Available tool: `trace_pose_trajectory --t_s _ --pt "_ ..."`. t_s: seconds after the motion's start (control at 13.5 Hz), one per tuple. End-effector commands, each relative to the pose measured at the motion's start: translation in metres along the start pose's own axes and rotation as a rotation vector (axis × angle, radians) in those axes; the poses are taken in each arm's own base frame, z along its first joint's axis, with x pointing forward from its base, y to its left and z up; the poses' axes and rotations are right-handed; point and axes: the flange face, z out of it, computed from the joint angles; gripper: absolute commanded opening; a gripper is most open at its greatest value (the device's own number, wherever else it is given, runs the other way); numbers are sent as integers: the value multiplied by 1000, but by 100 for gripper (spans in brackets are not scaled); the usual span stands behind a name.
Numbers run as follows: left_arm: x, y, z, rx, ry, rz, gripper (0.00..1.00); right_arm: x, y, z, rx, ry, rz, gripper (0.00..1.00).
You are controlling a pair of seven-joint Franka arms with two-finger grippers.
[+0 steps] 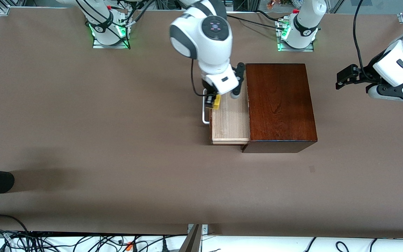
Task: Open drawer, take yellow block, close drawer
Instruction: 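Close the right gripper on the yellow cube and lift it, then carry the cube away with the right gripper while the left gripper approaches the drawer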
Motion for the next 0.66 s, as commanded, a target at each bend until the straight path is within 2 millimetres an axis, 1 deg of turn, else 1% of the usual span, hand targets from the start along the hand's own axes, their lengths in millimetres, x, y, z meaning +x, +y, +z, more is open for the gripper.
trace_pose_trajectory --t_s 0.0,0.15,0.22,0.3,0.37,0.52,0.59 --pt "-4 -1 -2 -4 0 16 100 -40 42 -39 43 13 96 9" --pt "-4 -1 -7 2 10 18 100 -78 82 -57 45 2 163 10" --pt "-4 -2 -6 5 10 18 100 -102 107 -64 58 4 211 12" --pt "-4 1 -8 5 12 22 100 -126 131 -66 82 13 258 13" --pt "-4 6 -7 4 10 21 100 -148 146 -78 91 17 282 13" --pt "-4 25 -11 1 21 46 100 -188 174 -89 100 2 326 13" --pt "-3 30 -11 1 20 55 100 -209 186 -98 99 -3 358 13"
